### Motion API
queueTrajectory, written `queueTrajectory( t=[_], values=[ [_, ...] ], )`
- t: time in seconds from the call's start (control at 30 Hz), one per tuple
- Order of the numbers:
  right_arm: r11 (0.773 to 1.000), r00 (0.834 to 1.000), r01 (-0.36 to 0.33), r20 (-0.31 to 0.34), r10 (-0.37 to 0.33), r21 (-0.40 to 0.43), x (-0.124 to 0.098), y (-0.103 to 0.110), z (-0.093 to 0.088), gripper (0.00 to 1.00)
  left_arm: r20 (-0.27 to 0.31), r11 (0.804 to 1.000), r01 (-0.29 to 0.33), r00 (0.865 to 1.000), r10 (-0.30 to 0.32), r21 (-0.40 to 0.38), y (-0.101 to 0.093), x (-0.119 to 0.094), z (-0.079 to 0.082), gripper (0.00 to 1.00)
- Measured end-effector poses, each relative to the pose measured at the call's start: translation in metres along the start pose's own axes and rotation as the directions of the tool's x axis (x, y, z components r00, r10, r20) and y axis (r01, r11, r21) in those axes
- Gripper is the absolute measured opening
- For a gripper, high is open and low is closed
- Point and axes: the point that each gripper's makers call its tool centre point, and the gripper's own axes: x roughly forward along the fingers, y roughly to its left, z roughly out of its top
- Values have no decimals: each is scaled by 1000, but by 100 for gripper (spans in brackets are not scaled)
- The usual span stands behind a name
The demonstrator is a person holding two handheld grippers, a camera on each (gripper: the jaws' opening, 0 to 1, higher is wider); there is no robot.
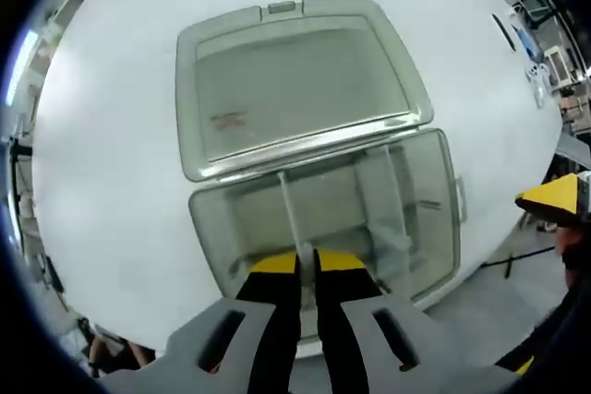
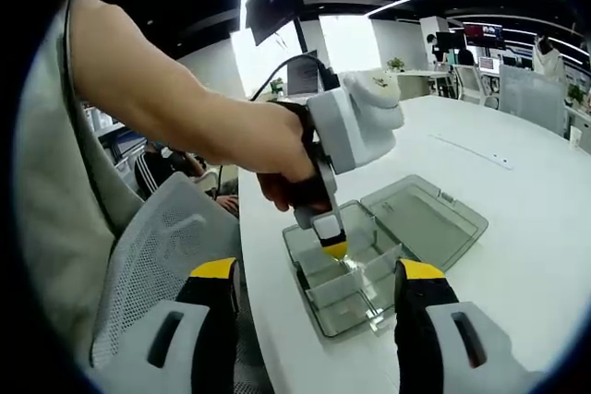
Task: Insert the divider into the dual guide fixture by aligning both edges with the guide slots and pushing it downward to the bottom, including one-sided entry, uneven engagement, binding, and posture correction.
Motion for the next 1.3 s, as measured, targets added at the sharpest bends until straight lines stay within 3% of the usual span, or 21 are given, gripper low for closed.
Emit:
queueTrajectory(
  t=[0.2, 0.67, 1.3],
  values=[
    [1000, 1000, 1, 1, -1, 1, -1, 0, 0, 66, 2, 1000, 13, 1000, -13, -14, 1, 1, 0, 3],
    [1000, 1000, 1, 2, -1, -5, -1, 0, 4, 66, 78, 993, 105, 992, -100, -50, 0, -7, 3, 9],
    [1000, 1000, -2, 2, 2, -11, -1, 4, 5, 66, 79, 991, 109, 992, -103, -79, -1, -16, -4, 3]
  ],
)
